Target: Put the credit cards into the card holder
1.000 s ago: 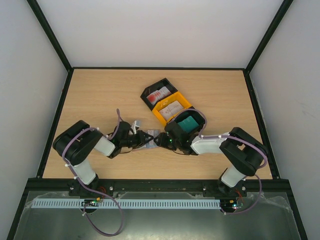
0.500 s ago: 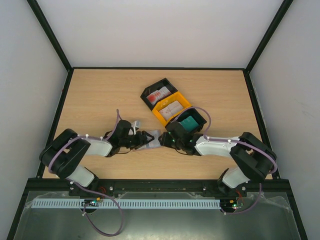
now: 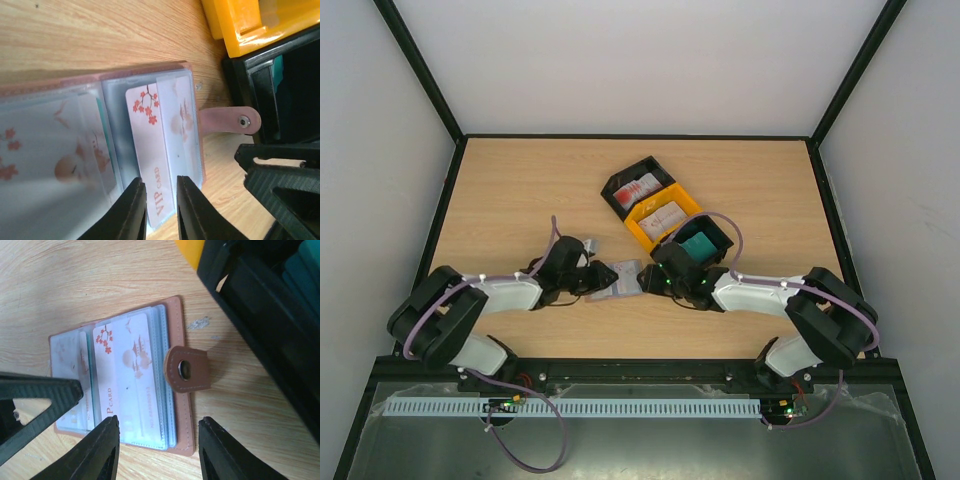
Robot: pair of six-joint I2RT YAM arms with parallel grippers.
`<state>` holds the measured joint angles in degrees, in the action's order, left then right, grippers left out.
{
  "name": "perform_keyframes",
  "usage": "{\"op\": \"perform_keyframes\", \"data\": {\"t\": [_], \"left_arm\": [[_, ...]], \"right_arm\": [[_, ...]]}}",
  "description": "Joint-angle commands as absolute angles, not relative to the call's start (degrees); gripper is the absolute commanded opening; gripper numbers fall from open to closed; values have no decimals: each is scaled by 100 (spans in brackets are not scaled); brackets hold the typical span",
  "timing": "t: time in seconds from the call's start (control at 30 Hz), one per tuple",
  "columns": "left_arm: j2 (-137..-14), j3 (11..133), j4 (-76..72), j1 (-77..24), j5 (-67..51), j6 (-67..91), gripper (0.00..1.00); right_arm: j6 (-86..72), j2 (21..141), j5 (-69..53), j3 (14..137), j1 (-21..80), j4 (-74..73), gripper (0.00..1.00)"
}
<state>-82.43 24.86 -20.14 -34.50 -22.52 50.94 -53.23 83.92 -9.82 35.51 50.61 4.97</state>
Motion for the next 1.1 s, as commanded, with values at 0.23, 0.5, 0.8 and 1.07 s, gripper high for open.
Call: {"op": "perform_keyframes", "data": {"t": [0.23, 0.5, 0.8, 1.07], "left_arm": [[-9005, 2817, -2053, -3569, -1835, 4818, 4], [-9096, 2656, -1855, -3569, -1546, 4778, 2], [-9211, 2636, -1825, -3569, -1511, 4769, 2], [-9197, 2617, -1857, -3569, -1529, 4779, 2]], "right_arm": [[-5085, 8417, -1740, 3573, 5092, 903, 42], [-4972, 8673, -1831, 3731, 5118, 914, 43], [-4896, 9113, -1716, 3950, 5141, 816, 39], [-5170, 9276, -2113, 3904, 5141, 1243, 27]]}}
